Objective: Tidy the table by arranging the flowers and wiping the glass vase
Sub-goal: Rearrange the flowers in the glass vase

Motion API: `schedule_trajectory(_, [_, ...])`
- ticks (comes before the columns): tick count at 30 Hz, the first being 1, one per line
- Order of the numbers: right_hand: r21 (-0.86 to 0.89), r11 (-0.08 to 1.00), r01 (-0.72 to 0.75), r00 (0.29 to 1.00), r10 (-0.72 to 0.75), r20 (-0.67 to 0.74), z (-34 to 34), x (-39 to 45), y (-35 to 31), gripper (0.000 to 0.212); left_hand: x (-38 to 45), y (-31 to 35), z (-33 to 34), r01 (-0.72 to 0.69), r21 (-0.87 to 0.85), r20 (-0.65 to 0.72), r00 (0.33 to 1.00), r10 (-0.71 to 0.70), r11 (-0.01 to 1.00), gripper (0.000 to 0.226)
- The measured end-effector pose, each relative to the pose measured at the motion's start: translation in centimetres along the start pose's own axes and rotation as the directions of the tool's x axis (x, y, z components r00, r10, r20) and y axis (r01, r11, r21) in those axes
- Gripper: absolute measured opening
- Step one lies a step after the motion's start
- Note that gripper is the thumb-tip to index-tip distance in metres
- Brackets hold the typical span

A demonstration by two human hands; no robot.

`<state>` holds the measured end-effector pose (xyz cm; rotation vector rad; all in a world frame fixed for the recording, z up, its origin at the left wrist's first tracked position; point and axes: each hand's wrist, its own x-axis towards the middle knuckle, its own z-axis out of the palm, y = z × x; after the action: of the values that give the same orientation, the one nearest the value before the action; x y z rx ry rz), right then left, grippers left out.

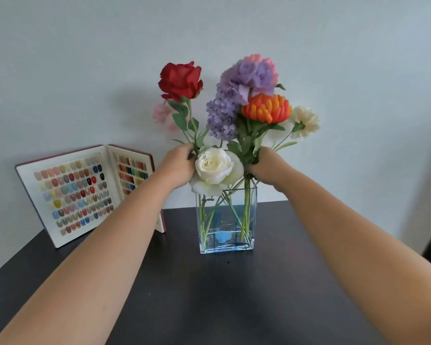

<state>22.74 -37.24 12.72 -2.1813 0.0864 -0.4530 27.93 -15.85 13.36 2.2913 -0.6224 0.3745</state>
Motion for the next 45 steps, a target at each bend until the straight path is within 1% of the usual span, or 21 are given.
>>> schedule_trajectory(2, [-0.031, 0.999, -0.017, 1.000, 0.017, -0.020, 0.5, -0.3, 0.6, 0.020, -0.5, -0.5, 0.5, -0.007, 0.052, 0.016, 1.000, 0.007, 0.999, 0.024])
schedule_trajectory(5, [-0.143, 0.989, -0.042, 0.997, 0.033, -0.069, 0.7, -0.8, 1.2, 0.029, -1.4, -1.1, 1.1, -0.010, 0.128, 0.052, 0.999, 0.004, 0.992, 0.031])
schedule_trajectory(8, [-0.167, 0.984, -0.067, 0.995, 0.054, -0.082, 0.5, -1.2, 1.7, 0.035, -1.8, -1.7, 1.4, -0.013, 0.092, 0.058, 0.998, 0.007, 0.996, 0.031])
schedule_trajectory(10, [-0.117, 0.990, -0.077, 0.994, 0.066, -0.090, 0.5, -1.6, 2.1, 0.038, -2.1, -2.5, 1.6, -0.022, 0.034, 0.048, 0.999, 0.021, 0.999, 0.024])
schedule_trajectory(12, [0.021, 0.997, -0.077, 0.991, 0.079, -0.107, 0.5, -2.3, 2.7, 0.048, -2.7, -3.4, 1.8, -0.020, -0.018, -0.008, 1.000, 0.020, 1.000, 0.017])
schedule_trajectory(14, [0.132, 0.987, -0.094, 0.983, 0.114, -0.147, 0.5, -3.4, 3.5, 0.061, -4.1, -4.3, 2.2, -0.002, -0.095, -0.089, 0.996, -0.006, 0.996, 0.032])
schedule_trajectory(15, [0.154, 0.982, -0.111, 0.974, 0.138, -0.178, 0.5, -4.0, 4.0, 0.064, -5.1, -4.7, 2.5, -0.008, -0.127, -0.145, 0.989, -0.011, 0.992, 0.041])
schedule_trajectory(17, [0.192, 0.973, -0.133, 0.960, 0.174, -0.219, 0.8, -5.2, 5.1, 0.063, -7.1, -5.2, 3.3, -0.048, -0.170, -0.239, 0.971, 0.006, 0.984, 0.057])
schedule_trajectory(18, [0.222, 0.965, -0.139, 0.958, 0.189, -0.218, 1.0, -5.8, 5.4, 0.062, -8.1, -5.3, 3.9, -0.069, -0.193, -0.246, 0.969, 0.020, 0.979, 0.064])
schedule_trajectory(20, [0.278, 0.951, -0.136, 0.961, 0.195, -0.197, 1.3, -6.6, 5.8, 0.056, -9.5, -5.1, 5.0, -0.092, -0.223, -0.213, 0.976, 0.044, 0.970, 0.079])
schedule_trajectory(22, [0.292, 0.950, -0.114, 0.967, 0.174, -0.186, 1.6, -7.0, 5.8, 0.052, -10.1, -4.5, 6.1, -0.105, -0.185, -0.222, 0.973, 0.063, 0.977, 0.089])
schedule_trajectory(24, [0.301, 0.947, -0.110, 0.971, 0.167, -0.172, 1.5, -6.8, 5.5, 0.052, -9.9, -3.6, 6.6, -0.110, -0.159, -0.301, 0.952, 0.057, 0.981, 0.093])
schedule_trajectory(26, [0.304, 0.947, -0.101, 0.975, 0.156, -0.161, 1.5, -6.5, 5.0, 0.052, -9.2, -2.8, 6.7, -0.095, -0.191, -0.367, 0.930, 0.019, 0.977, 0.095])
schedule_trajectory(30, [0.340, 0.936, -0.093, 0.966, 0.167, -0.196, 1.3, -5.1, 3.6, 0.045, -7.0, -1.4, 6.1, -0.083, -0.280, -0.419, 0.907, -0.044, 0.956, 0.083])
schedule_trajectory(31, [0.360, 0.929, -0.081, 0.966, 0.163, -0.203, 1.2, -4.7, 3.2, 0.042, -6.3, -1.0, 5.7, -0.081, -0.300, -0.415, 0.908, -0.054, 0.951, 0.081])
schedule_trajectory(33, [0.401, 0.912, -0.084, 0.967, 0.172, -0.190, 1.0, -3.9, 2.2, 0.033, -4.8, 0.0, 4.6, -0.049, -0.312, -0.362, 0.930, -0.072, 0.949, 0.077])
schedule_trajectory(36, [0.433, 0.895, -0.102, 0.974, 0.179, -0.140, 1.0, -2.5, 1.1, 0.032, -2.3, 0.9, 2.9, 0.024, -0.244, -0.246, 0.966, -0.086, 0.970, 0.076])
schedule_trajectory(38, [0.377, 0.919, -0.118, 0.980, 0.169, -0.105, 1.1, -1.5, 0.6, 0.036, -1.0, 1.2, 2.0, 0.037, -0.198, -0.183, 0.980, -0.074, 0.979, 0.077])
schedule_trajectory(41, [0.306, 0.929, -0.209, 0.971, 0.234, -0.047, 1.0, -0.6, 0.2, 0.047, 0.4, 1.2, 1.6, 0.053, -0.121, -0.108, 0.992, -0.066, 0.991, 0.078])
schedule_trajectory(43, [0.341, 0.910, -0.237, 0.965, 0.260, -0.024, 1.2, -0.2, 0.1, 0.060, 0.6, 1.0, 1.7, 0.065, -0.123, -0.075, 0.994, -0.075, 0.990, 0.078])
schedule_trajectory(45, [0.415, 0.870, -0.265, 0.954, 0.299, -0.019, 1.6, 0.2, 0.2, 0.068, 0.4, 0.8, 1.9, 0.065, -0.155, -0.082, 0.993, -0.079, 0.986, 0.076])
